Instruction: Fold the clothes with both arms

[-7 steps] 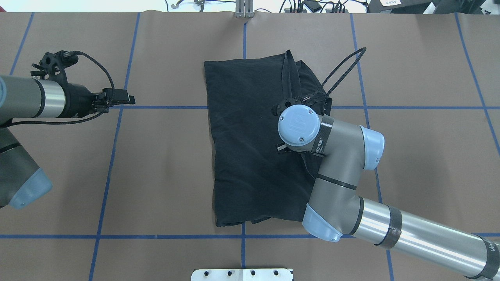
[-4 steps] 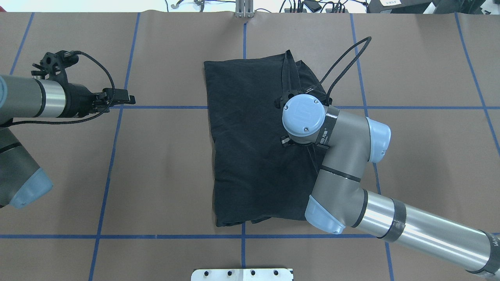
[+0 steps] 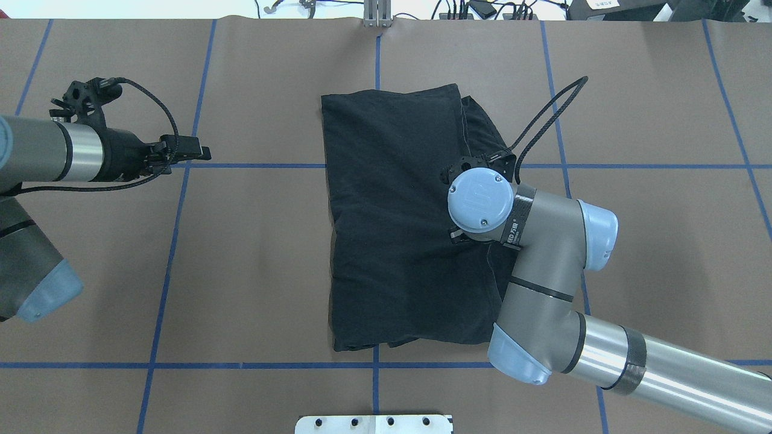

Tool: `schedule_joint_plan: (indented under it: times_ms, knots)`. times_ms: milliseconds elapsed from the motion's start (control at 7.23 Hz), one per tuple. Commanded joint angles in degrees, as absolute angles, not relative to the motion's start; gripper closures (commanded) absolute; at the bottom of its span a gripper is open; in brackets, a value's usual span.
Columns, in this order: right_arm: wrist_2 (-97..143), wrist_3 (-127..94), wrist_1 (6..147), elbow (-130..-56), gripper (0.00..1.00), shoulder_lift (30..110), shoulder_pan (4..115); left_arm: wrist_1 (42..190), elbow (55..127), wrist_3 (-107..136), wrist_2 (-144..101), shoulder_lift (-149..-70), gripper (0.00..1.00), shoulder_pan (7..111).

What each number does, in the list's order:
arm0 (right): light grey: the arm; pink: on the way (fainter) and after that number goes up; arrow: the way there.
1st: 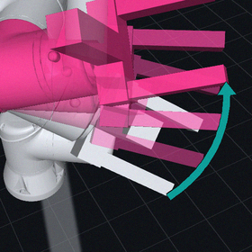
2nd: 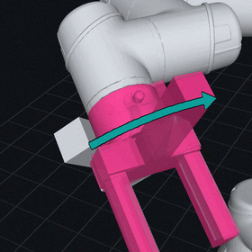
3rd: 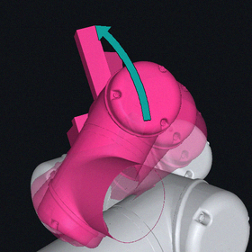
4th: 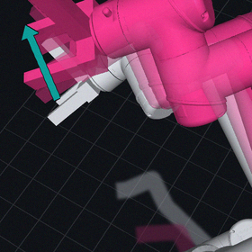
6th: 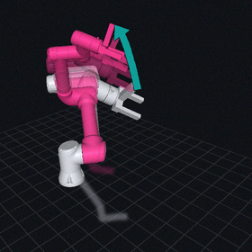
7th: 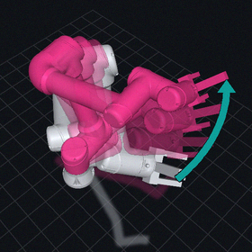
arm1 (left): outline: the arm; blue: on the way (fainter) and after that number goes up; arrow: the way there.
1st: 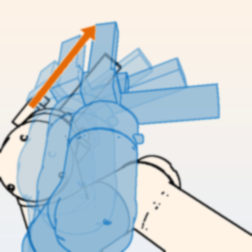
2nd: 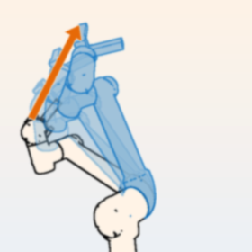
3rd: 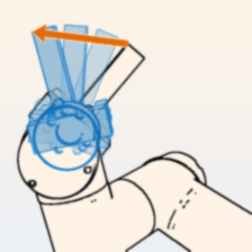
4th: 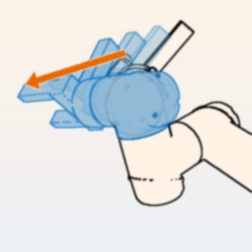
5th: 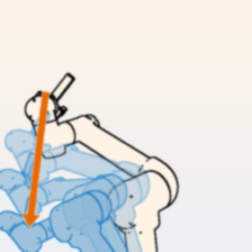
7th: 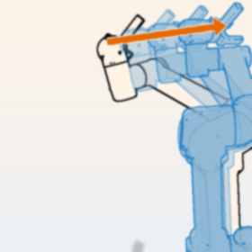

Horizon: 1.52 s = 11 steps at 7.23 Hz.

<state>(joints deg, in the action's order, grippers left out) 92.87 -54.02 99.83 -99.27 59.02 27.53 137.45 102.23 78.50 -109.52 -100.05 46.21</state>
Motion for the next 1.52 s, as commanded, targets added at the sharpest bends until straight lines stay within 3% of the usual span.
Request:
schedule_joint_plan:
  times_ms: [0,138,553,968,1107,1383]
  knots:
    - [93.6,-53.9,99.8,-99.7,0.68,59.0,29.4,137.5,102.2,78.7,-109.5,-100.1,0.0,46.1]
    - [94.3,-53.7,99.8,-99.8,0.01,58.7,30.2,137.4,102.2,78.7,-109.5,-100.1,0.0,46.1]
    - [97.4,-60.8,100.1,-105.7,0.0,61.9,30.3,137.5,103.2,79.6,-109.6,-100.1,0.0,46.1]
    - [100.9,-97.2,99.4,-115.4,0.0,67.8,30.2,138.1,104.4,80.4,-109.3,-100.2,0.0,46.1]
    - [101.0,-112.2,95.5,-115.0,0.0,67.9,29.4,138.1,104.7,79.8,-109.2,-100.2,0.0,46.1]
    - [100.7,-130.8,75.8,-113.6,0.0,77.8,26.6,138.4,105.3,79.5,-106.9,-100.4,0.0,45.8]
